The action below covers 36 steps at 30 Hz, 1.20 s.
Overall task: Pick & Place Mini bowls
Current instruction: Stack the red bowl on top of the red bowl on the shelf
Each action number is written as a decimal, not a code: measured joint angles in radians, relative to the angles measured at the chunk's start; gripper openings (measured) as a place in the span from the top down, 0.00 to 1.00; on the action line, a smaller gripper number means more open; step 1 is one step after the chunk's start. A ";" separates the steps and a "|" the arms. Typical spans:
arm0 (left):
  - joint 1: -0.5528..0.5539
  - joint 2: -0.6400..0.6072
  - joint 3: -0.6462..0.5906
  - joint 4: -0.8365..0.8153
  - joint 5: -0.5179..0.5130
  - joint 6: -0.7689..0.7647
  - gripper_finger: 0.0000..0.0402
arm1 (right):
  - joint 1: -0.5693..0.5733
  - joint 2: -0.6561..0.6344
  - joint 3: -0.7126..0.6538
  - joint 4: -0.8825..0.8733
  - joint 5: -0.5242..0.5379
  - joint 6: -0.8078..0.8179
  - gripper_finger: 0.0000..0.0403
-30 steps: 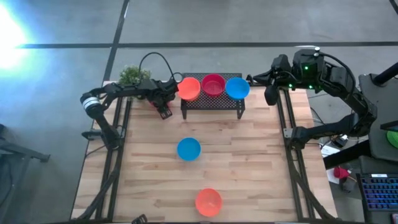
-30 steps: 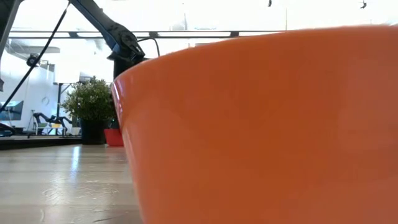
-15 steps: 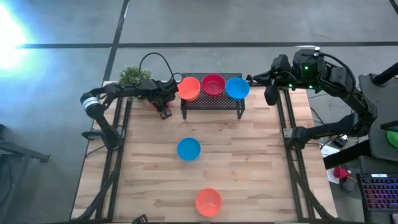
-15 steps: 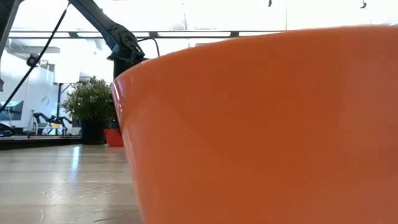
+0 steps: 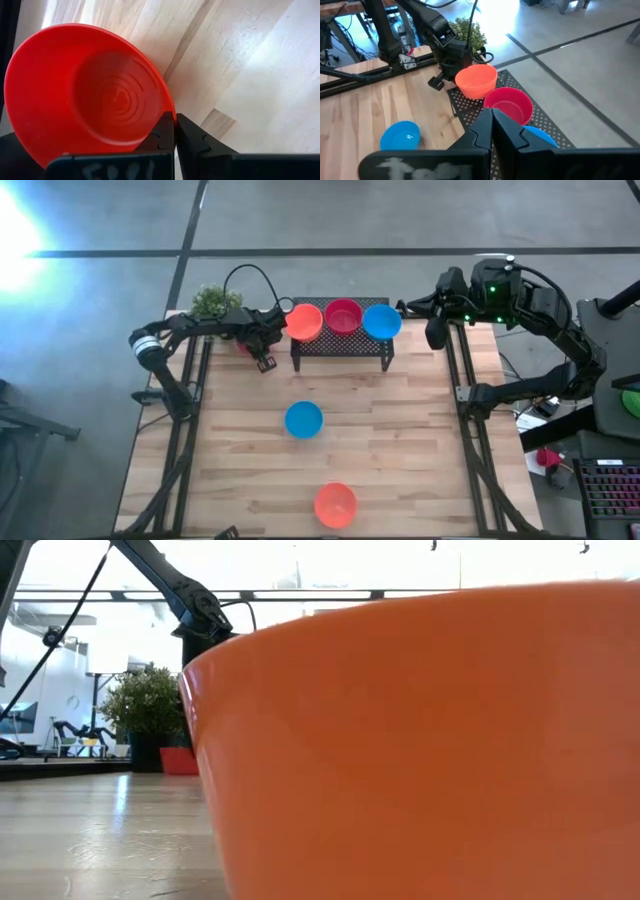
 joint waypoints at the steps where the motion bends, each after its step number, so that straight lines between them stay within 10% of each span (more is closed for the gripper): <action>1: 0.000 0.000 0.000 0.000 0.000 0.000 1.00 | 0.000 0.000 0.000 0.000 0.000 -0.001 0.98; 36: -0.002 -0.041 0.072 -0.062 0.048 -0.008 1.00 | 0.000 0.000 0.000 0.000 0.000 -0.001 0.98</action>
